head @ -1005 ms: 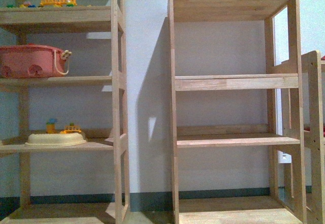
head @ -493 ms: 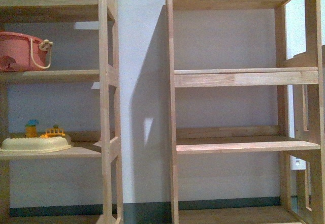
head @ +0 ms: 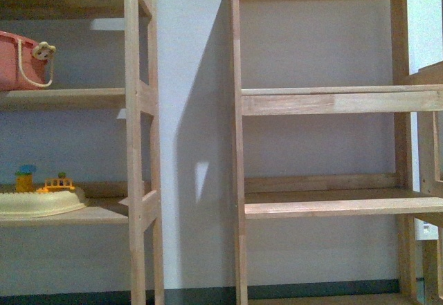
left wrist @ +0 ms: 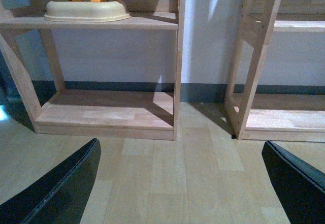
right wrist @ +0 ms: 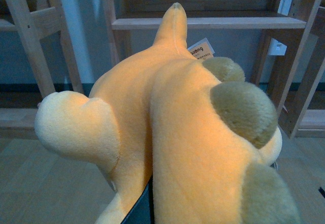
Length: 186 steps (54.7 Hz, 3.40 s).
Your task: Put away toys
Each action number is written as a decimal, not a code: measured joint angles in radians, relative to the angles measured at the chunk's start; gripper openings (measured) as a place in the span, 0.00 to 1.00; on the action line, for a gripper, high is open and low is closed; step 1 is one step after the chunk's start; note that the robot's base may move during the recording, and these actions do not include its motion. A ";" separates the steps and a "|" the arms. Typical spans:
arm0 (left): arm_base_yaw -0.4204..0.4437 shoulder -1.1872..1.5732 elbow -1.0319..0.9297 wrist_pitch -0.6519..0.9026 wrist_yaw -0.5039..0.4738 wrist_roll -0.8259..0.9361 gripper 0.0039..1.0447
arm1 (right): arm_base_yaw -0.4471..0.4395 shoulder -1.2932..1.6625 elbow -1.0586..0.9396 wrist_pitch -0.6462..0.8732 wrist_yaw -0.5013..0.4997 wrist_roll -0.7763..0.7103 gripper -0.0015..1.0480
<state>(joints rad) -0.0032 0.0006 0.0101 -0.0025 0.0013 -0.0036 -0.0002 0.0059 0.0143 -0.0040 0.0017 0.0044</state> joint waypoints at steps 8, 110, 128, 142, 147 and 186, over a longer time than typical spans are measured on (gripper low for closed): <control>0.000 0.000 0.000 0.000 -0.002 0.000 0.94 | 0.001 0.000 0.000 0.000 -0.003 0.000 0.07; 0.000 0.000 0.000 0.000 -0.002 0.000 0.94 | 0.271 0.428 0.571 0.234 0.470 -0.214 0.07; 0.000 0.000 0.000 0.000 -0.002 0.000 0.94 | 0.127 0.583 0.855 0.265 0.322 -0.279 0.07; 0.000 0.000 0.000 0.000 -0.002 0.000 0.94 | -0.128 0.667 1.027 0.181 0.077 -0.101 0.07; 0.000 0.000 0.000 0.000 -0.002 0.000 0.94 | -0.178 0.722 1.079 0.216 0.044 -0.045 0.07; 0.000 0.000 0.000 0.000 -0.002 0.000 0.94 | -0.145 1.376 1.587 0.299 0.005 0.175 0.07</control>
<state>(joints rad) -0.0032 0.0006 0.0101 -0.0025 -0.0002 -0.0036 -0.1452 1.3819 1.6012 0.2955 0.0071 0.1795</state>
